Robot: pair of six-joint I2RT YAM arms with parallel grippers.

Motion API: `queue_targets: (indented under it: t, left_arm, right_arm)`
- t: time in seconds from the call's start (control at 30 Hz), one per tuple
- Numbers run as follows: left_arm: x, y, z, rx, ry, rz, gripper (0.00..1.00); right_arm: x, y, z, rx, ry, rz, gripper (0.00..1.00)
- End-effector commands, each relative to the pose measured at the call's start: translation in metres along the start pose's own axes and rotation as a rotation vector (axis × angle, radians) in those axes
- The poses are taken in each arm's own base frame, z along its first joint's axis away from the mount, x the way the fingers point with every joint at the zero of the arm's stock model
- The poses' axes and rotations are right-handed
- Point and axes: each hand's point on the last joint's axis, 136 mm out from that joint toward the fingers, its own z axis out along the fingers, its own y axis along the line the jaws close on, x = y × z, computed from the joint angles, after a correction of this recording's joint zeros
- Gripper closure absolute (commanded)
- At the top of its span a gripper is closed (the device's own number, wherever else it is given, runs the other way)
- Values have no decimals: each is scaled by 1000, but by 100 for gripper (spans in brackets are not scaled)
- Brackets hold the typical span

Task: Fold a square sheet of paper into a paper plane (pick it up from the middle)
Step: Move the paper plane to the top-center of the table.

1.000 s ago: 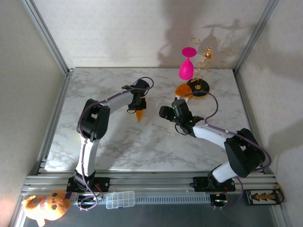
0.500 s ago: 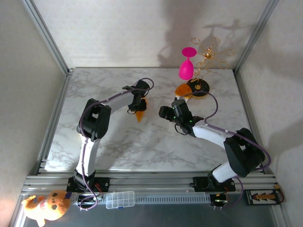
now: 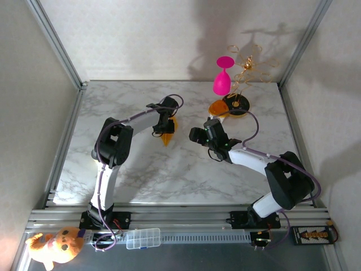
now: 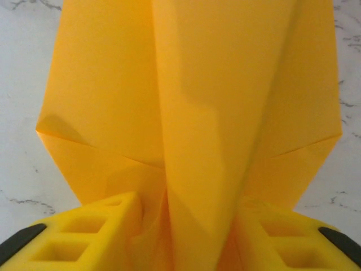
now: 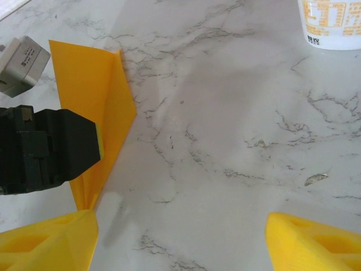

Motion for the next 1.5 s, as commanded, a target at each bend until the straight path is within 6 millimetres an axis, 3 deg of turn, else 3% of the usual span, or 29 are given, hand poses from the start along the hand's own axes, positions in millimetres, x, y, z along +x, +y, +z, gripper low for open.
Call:
queue_targets:
  t: [0.0, 0.37, 0.73, 1.0, 1.27, 1.47]
  left_arm:
    - [15, 18, 18, -73, 44, -3, 54]
    - [13, 22, 25, -93, 30, -5, 48]
    - [-43, 6, 33, -31, -81, -44, 52]
    - [-68, -2, 45, -24, -112, -38, 52]
    - [-97, -18, 5, 37, -183, -57, 47]
    - [-107, -20, -16, 49, -215, -69, 46]
  right_arm:
    - [-4, 4, 3, -13, 0, 22, 22]
    - [-3, 2, 3, -9, 2, 22, 22]
    - [-28, -14, -13, 41, -77, 31, 21]
    - [-25, -19, -12, 46, -62, 46, 21]
    - [-26, -16, -12, 32, -62, 50, 21]
    - [-24, -15, -10, 24, -53, 56, 21]
